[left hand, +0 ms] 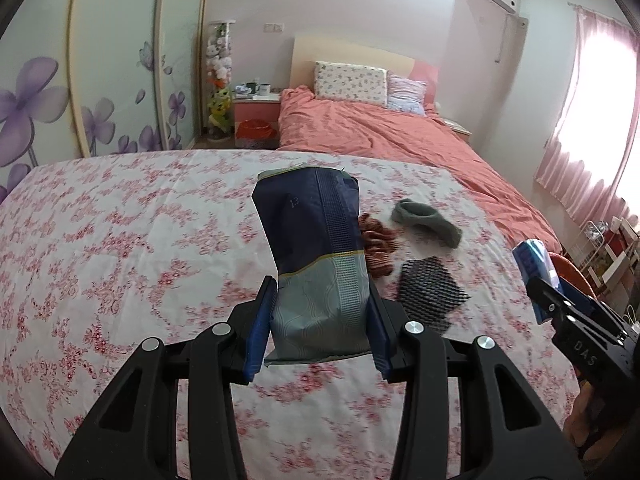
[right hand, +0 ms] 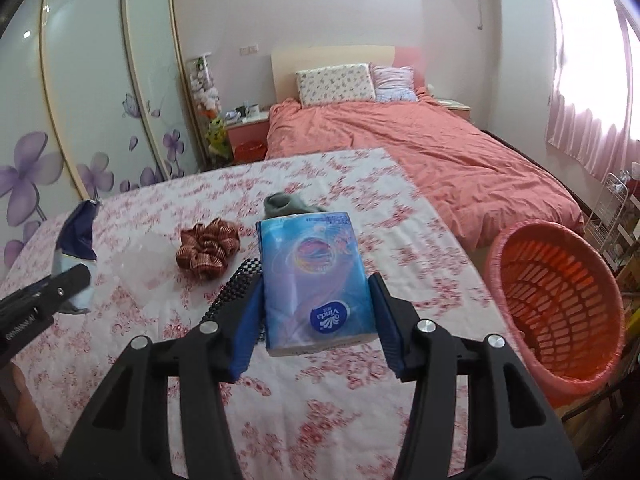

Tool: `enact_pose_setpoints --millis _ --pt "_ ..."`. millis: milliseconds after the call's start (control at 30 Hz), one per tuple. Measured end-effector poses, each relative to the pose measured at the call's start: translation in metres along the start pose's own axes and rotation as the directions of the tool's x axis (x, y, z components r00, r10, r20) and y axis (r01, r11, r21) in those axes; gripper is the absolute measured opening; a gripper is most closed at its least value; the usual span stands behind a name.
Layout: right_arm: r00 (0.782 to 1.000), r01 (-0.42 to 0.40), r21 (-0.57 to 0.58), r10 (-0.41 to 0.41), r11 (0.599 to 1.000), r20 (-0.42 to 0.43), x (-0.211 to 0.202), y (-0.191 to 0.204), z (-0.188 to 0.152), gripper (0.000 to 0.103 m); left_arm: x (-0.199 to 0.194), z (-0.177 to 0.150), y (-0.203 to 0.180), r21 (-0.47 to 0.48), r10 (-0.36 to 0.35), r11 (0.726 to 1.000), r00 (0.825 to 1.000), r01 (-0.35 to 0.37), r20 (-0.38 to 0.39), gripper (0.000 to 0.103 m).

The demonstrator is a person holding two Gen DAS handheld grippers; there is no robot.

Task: Collect trash
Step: 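Carry packet and tissue pack over the orange basket and open both grippers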

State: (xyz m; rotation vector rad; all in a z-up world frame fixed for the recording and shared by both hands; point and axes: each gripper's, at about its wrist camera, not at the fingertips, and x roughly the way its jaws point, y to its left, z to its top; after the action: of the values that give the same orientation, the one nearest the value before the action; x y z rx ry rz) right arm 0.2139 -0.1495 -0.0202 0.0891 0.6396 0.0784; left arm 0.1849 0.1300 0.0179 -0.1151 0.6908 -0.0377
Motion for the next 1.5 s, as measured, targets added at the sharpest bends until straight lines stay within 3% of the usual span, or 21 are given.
enact_pose_setpoints --millis 467,800,1233,1500 --pt "0.991 0.053 0.075 -0.062 0.996 0.122 -0.065 -0.049 0.002 0.051 -0.018 0.000 -0.054 0.076 -0.075 0.994 0.997 0.073 0.025 0.043" --pt "0.977 0.107 0.111 -0.125 0.988 0.171 -0.088 -0.078 -0.002 0.051 -0.023 -0.003 -0.095 0.137 -0.131 0.982 0.991 0.127 0.023 0.043" --pt "0.964 0.159 0.174 -0.190 0.972 0.185 -0.100 -0.129 -0.012 0.051 -0.014 -0.011 -0.161 0.227 -0.215 0.950 0.976 0.213 -0.016 0.043" --pt "0.951 0.195 0.233 -0.242 0.953 0.193 -0.106 -0.169 -0.015 0.051 -0.005 -0.015 -0.206 0.259 -0.289 0.920 0.956 0.293 -0.051 0.043"
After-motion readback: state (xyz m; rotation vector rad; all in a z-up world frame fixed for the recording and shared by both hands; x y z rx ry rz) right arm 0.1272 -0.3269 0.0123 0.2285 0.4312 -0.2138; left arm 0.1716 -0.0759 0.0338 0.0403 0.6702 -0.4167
